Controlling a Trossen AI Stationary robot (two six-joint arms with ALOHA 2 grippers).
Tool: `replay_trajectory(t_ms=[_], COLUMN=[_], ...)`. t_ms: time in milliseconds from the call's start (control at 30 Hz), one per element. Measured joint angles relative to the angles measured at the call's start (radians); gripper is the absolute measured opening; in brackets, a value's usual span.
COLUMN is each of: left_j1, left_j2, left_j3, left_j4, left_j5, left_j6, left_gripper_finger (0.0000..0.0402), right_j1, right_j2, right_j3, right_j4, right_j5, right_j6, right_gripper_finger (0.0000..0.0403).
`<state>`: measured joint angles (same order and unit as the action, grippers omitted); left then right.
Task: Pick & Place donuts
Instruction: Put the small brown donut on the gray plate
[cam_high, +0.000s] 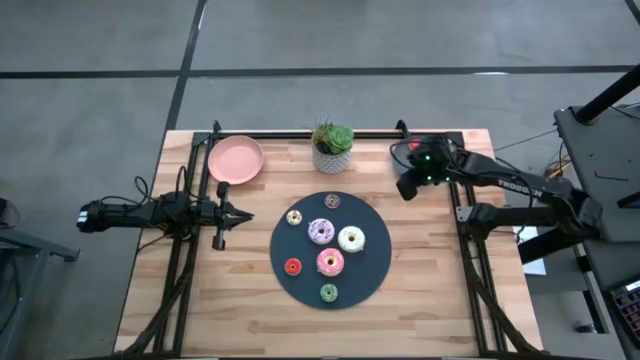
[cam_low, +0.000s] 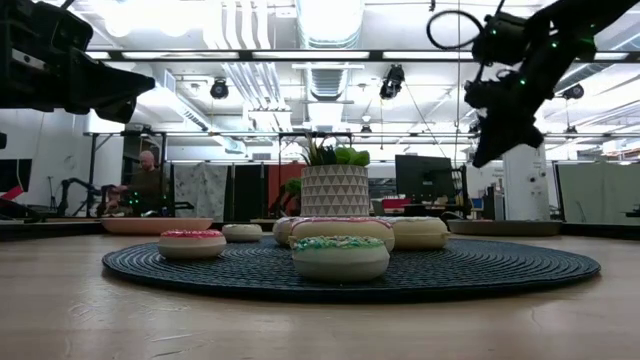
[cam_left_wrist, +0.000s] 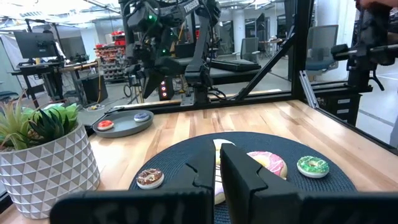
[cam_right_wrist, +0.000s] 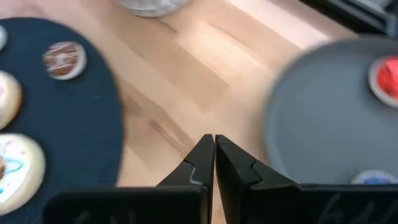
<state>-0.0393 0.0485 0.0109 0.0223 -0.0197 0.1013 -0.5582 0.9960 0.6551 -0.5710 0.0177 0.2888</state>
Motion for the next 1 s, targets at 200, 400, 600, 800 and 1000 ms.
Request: replay_trajectory(t_ms=[200,400,600,800,1000], left_j1=[0.000,0.000,0.000,-0.001,-0.001], left_j2=[0.000,0.000,0.000,0.000,0.000], left_j3=[0.000,0.000,0.000,0.000,0.000], left_j4=[0.000,0.000,0.000,0.000,0.000], left_j5=[0.000,0.000,0.000,0.000,0.000], left_j6=[0.000,0.000,0.000,0.000,0.000], left_gripper_finger=[0.0000,0.0000,0.0000,0.0000,0.0000], right_j1=[0.092,0.167,0.242,0.312,0.348], right_j2=[0.064,0.134,0.174,0.222,0.305], right_j3=[0.053,0.107,0.137,0.182,0.267], right_j4=[0.033,0.082,0.190,0.219,0.217], right_j5=[0.000,0.001,0.001,0.001,0.000], right_j6=[-0.078,-0.083,-0.083,-0.083,-0.110], right_gripper_finger=[0.0009,0.0009,0.0009,0.0008,0.0008])
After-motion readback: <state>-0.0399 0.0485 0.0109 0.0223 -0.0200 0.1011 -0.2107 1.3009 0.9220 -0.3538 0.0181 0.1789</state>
